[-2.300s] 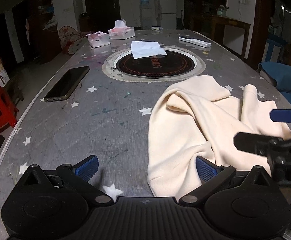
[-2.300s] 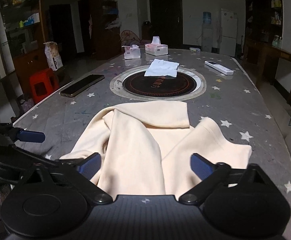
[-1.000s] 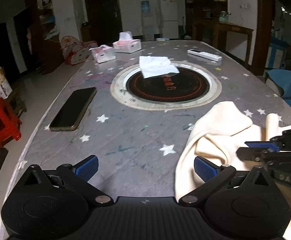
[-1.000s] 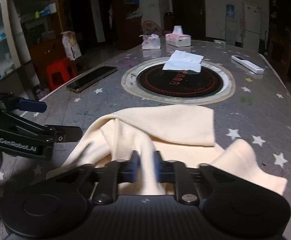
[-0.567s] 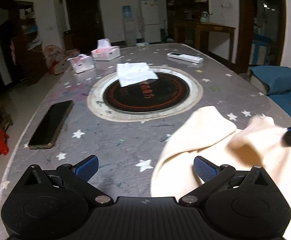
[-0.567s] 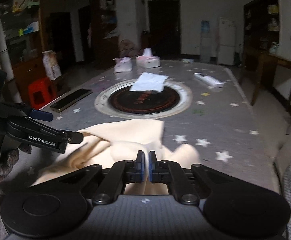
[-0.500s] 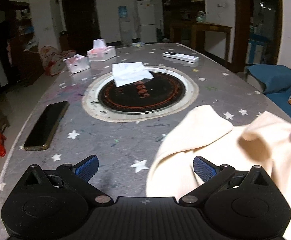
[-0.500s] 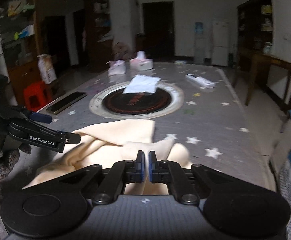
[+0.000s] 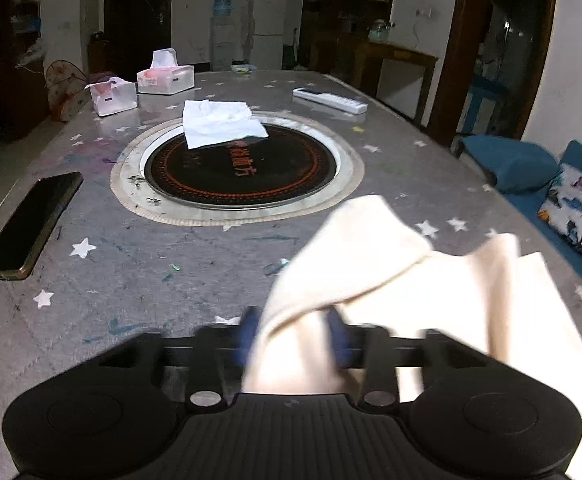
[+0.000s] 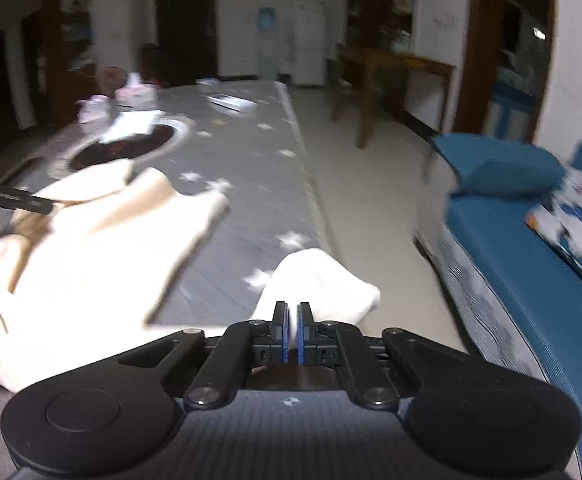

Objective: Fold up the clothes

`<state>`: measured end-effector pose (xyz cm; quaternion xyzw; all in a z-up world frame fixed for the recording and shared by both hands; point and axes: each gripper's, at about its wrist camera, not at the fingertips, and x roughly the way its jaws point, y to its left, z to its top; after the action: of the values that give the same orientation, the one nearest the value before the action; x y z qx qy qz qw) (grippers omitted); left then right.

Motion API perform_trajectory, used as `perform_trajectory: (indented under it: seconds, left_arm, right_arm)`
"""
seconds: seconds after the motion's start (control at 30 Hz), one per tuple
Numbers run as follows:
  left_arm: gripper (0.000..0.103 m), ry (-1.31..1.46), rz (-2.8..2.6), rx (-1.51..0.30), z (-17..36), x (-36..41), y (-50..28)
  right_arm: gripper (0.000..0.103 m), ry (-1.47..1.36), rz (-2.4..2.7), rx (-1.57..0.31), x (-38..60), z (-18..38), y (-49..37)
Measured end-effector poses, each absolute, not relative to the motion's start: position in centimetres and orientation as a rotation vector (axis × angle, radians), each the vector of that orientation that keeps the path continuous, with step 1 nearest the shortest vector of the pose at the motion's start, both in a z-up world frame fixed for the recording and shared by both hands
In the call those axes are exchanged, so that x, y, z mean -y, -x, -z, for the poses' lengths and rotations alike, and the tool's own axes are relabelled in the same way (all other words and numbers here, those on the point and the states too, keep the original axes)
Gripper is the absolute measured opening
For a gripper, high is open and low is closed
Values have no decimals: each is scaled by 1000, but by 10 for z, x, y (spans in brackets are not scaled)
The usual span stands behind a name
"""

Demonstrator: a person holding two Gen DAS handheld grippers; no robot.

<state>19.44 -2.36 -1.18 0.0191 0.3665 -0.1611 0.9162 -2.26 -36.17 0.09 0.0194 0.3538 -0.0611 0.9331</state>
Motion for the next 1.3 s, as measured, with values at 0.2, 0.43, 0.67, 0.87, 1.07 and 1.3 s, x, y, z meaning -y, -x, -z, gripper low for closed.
perform_trajectory:
  seconds: [0.2,0.43,0.67,0.87,1.07,1.3]
  left_arm:
    - [10,-12,265,-722,3,1,-173]
    - [10,54,160,-687,-6,-44,-132]
    - [10,124,51,-672,-8,-87,-85]
    - [11,163,-63,-722,-1,-119,-46]
    - [42,147,-111,-728,-11,-136,-25]
    - [47,89,-32,-646,-39,-119,-29]
  right_arm:
    - [12,-32,105,-664,352,-10,24]
    - [28,10,-23,-661,314,-6,21]
    - [33,61,-146,-702,277,5,18]
    - [37,75,-193,-727,267,6,14]
    - [37,69,-215,-730,267,4,3]
    - [37,36,-236,-728,271,0,-30]
